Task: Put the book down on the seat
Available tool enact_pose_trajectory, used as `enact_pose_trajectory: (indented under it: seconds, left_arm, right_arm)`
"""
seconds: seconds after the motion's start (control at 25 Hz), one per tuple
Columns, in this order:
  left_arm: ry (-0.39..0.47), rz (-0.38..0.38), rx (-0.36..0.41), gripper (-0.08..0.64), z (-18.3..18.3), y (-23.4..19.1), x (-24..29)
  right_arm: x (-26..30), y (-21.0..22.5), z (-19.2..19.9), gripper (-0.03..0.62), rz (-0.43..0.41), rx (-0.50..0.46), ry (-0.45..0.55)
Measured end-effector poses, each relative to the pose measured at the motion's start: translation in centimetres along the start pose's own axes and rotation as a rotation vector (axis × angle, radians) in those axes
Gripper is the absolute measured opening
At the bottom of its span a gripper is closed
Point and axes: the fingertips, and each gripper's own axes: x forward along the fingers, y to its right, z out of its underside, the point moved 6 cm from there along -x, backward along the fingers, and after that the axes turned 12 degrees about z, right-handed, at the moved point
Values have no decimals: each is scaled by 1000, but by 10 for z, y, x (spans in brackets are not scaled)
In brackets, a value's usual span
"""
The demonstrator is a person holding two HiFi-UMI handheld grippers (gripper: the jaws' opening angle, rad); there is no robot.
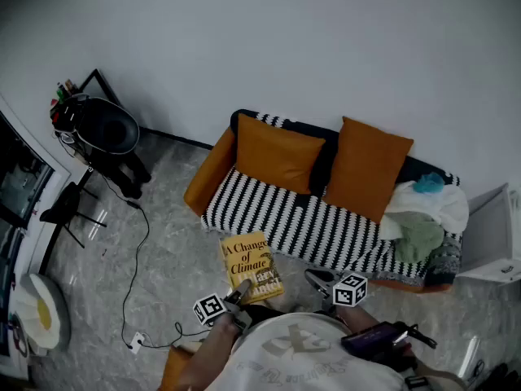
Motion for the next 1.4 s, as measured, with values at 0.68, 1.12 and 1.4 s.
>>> enact_pose_trajectory:
  seconds: [0.68, 1.12, 1.4]
  left_arm:
    - [81, -39, 16, 147, 44, 10, -22]
    - [93, -100, 32, 147, 51, 8, -34]
    - [28, -108, 32, 147, 45, 4, -18]
  right_arm:
    - [-21, 3, -7, 15, -104, -75, 34]
    - [-13, 16, 11, 15, -95, -20, -23]
    - [-5, 13, 7, 15, -80, -15, -12]
